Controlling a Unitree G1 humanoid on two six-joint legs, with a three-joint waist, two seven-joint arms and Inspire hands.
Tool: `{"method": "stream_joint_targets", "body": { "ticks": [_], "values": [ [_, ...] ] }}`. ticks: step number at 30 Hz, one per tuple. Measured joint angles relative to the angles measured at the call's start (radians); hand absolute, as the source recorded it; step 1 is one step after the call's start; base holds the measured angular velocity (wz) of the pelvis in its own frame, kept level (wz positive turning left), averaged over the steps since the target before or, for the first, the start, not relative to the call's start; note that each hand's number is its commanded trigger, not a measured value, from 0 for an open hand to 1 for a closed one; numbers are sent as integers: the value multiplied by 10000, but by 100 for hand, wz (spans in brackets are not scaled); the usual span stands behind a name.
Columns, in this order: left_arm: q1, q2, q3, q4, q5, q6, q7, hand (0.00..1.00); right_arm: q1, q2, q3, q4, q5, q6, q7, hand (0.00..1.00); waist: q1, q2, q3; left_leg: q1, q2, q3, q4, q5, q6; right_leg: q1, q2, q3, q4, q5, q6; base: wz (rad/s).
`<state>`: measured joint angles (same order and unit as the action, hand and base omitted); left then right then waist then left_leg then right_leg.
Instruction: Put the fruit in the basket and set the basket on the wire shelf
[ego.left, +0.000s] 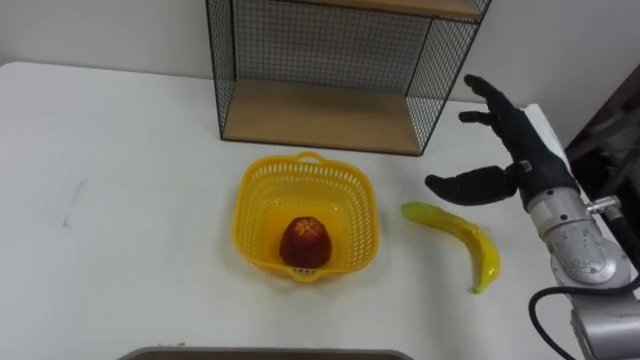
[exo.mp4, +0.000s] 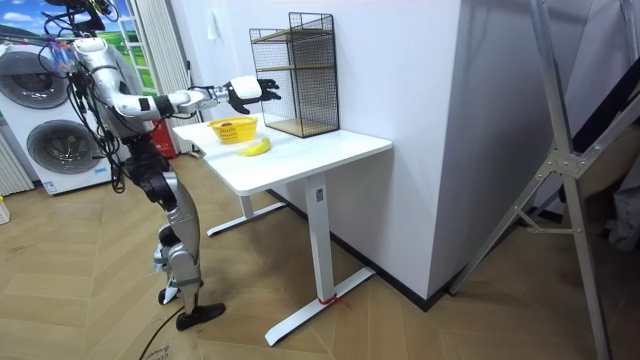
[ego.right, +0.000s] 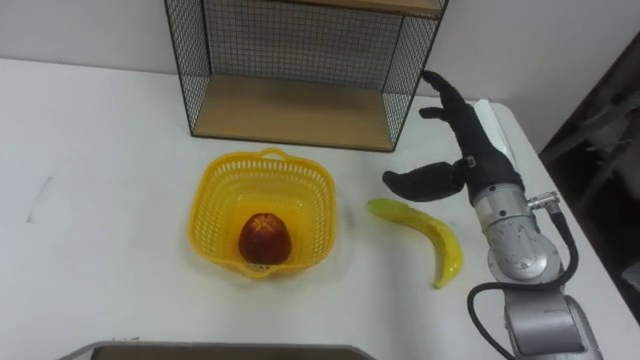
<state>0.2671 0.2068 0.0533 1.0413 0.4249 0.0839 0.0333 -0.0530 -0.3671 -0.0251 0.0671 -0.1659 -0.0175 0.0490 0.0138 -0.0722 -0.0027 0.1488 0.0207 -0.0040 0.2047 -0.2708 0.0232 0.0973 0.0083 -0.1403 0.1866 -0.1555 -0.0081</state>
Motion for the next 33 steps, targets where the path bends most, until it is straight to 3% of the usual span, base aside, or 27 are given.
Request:
{"method": "stream_joint_targets", "body": {
  "ticks": [12, 19, 25, 31, 32, 33],
  "values": [
    [123, 1, 23, -4, 7, 3, -36, 0, 140, 4, 4, 1115, -373, 155, 581, 0, -30, -78, 6, 38, -8, -3, -4, 2, 2, 38, -19, 8, -2, -2, 3, 0],
    [72, 27, 13, -272, 30, 195, -323, 0, 619, 30, 129, 1187, -674, 532, 1192, 0, 237, -149, 11, 7, -11, 0, 12, 2, 2, -1, -20, 0, 7, -2, 3, -2],
    [-138, 58, 11, -193, 19, 219, -450, 0, 629, 72, 406, 2508, -1232, 646, 1388, 0, 433, -92, 36, 14, -17, -27, 14, 2, 2, 35, -27, -14, -3, 0, 4, 0],
    [-39, 67, -2, -190, 69, 436, -444, 0, 568, 108, 325, 2986, -1138, 442, 1384, 2, 227, -1, 20, 48, -6, -50, 6, 1, 1, 82, -16, -89, -13, 1, 1, 1],
    [-39, 69, -2, -191, 74, 464, -443, 0, 523, 115, 323, 3133, -1136, 377, 1380, 22, 215, -2, 20, 53, -6, -50, 10, 1, 1, 88, -17, -90, -10, 2, 0, 0],
    [-36, 69, -7, -191, 77, 474, -443, 0, 516, 115, 324, 3238, -1093, 309, 1378, 68, 214, -2, 21, 77, -8, -63, 10, 1, 1, 106, -19, -91, -7, 3, -1, 0]
  ]
}}
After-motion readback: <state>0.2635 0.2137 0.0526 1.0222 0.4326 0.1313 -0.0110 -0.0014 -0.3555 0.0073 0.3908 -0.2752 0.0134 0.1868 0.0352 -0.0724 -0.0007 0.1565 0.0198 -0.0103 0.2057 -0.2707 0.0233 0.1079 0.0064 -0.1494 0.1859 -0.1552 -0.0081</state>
